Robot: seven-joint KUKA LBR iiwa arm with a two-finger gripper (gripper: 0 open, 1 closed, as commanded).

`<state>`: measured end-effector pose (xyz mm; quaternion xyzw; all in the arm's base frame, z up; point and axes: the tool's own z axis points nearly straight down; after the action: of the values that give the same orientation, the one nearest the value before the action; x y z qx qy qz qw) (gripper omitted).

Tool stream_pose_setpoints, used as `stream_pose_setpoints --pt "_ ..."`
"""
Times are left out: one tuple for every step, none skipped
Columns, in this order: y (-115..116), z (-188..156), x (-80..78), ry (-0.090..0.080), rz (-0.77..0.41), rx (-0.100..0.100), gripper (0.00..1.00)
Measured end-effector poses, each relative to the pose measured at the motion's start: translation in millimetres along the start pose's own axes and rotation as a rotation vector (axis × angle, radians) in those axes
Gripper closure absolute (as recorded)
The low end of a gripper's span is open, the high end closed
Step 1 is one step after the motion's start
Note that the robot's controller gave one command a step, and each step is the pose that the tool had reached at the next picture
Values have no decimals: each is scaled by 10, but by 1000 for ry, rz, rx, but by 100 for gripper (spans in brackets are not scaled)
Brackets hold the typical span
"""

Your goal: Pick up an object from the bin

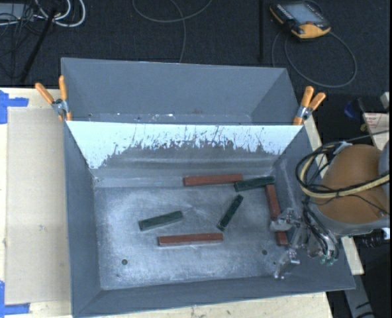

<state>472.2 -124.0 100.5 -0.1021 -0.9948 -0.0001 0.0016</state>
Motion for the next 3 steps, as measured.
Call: stream_pose_setpoints --pt "55 -292 -653 -1 65 -1 0" --pt "-76 26 -758 -11 -11 0 0" --pt "298 51 -943 -8 76 1 0"
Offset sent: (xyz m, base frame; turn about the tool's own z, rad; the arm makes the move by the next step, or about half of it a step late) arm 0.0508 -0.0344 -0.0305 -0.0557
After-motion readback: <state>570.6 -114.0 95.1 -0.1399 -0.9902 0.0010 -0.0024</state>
